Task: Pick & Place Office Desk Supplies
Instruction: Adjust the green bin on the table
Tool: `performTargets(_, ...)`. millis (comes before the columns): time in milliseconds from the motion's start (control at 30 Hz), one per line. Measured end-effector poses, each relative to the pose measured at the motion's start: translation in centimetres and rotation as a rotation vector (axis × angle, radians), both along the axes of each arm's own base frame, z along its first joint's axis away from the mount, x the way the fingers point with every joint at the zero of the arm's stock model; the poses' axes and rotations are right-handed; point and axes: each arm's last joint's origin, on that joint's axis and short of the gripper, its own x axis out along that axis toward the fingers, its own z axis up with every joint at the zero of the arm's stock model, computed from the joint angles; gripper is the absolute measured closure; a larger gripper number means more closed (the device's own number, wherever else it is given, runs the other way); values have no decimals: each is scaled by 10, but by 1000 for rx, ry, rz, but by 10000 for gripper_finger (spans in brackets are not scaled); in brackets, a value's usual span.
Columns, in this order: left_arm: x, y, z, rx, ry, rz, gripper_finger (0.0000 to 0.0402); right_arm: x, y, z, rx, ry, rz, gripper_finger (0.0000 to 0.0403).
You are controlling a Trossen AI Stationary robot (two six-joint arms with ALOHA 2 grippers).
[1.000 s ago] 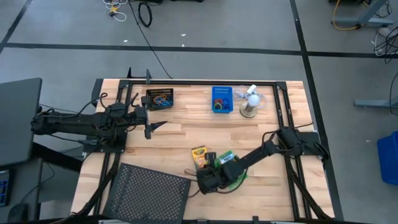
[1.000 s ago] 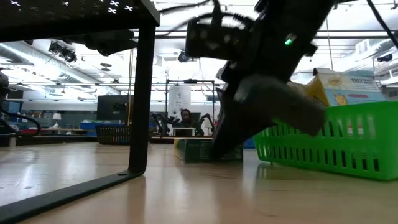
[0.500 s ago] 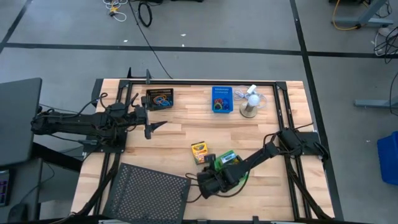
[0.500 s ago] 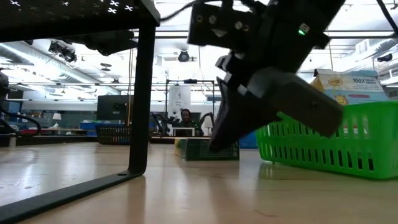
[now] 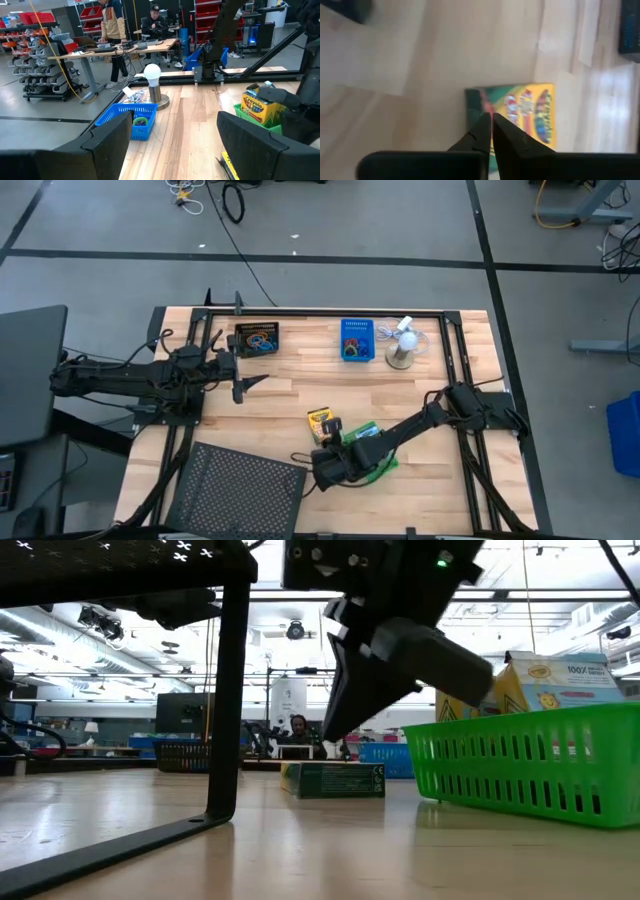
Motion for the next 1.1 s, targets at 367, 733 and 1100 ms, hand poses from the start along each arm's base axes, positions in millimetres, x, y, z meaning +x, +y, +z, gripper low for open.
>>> performTargets(367, 0, 0, -2, 7, 18, 0, 99, -2, 7, 18, 204, 125, 0, 366)
performTargets(733, 0, 0, -2, 7, 24, 0, 99, -42, 69, 17, 306, 181, 4, 400)
performTargets(1100, 0, 0, -2, 2, 23, 0, 99, -89, 107, 14, 323, 259, -118, 402)
